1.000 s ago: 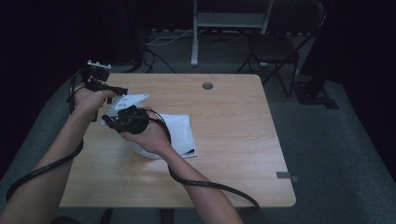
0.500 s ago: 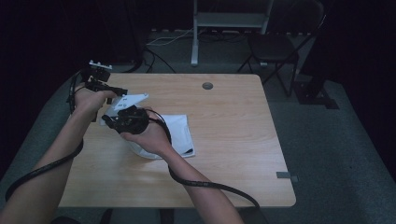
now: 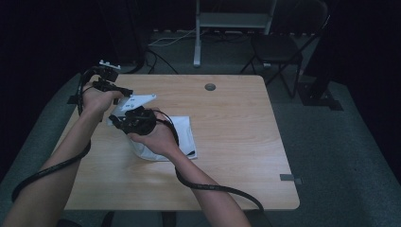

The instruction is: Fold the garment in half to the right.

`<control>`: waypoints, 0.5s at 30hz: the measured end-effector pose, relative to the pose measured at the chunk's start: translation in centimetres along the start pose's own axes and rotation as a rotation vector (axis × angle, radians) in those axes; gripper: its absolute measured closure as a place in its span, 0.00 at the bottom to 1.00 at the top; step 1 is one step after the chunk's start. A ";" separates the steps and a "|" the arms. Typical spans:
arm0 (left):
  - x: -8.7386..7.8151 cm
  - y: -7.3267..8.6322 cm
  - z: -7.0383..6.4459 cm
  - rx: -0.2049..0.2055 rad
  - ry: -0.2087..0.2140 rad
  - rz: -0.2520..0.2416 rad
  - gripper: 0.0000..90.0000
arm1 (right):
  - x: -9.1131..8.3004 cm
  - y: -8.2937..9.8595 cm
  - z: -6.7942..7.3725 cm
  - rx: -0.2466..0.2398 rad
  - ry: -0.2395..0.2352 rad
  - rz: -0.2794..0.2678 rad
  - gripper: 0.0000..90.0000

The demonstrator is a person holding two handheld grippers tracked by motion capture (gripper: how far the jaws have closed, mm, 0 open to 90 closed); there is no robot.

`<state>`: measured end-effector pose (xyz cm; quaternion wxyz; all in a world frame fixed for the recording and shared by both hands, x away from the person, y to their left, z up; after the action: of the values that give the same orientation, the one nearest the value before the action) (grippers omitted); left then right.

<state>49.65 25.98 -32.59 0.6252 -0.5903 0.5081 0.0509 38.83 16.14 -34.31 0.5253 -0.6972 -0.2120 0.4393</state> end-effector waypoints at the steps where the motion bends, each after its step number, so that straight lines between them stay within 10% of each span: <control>1: 0.0 -0.1 -0.1 0.005 0.000 0.001 0.94 | -0.2 0.0 -0.2 -0.003 0.003 0.002 0.90; 15: 0.7 -0.5 -0.9 0.015 -0.007 0.009 0.94 | -1.3 0.5 -1.1 0.007 0.019 0.003 0.90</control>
<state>49.78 24.79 -32.54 0.6312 -0.5830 0.5089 0.0520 39.01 14.40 -34.22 0.5290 -0.6998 -0.2045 0.4342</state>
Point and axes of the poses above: each handheld gripper's, and its own axes: x roughly forward along the jaws, y roughly out of its underside, z roughly to its left, the point moved 5 cm from there along x, roughly forward along the jaws, and after that the axes turned 14 degrees about y, right-handed, at the moved point
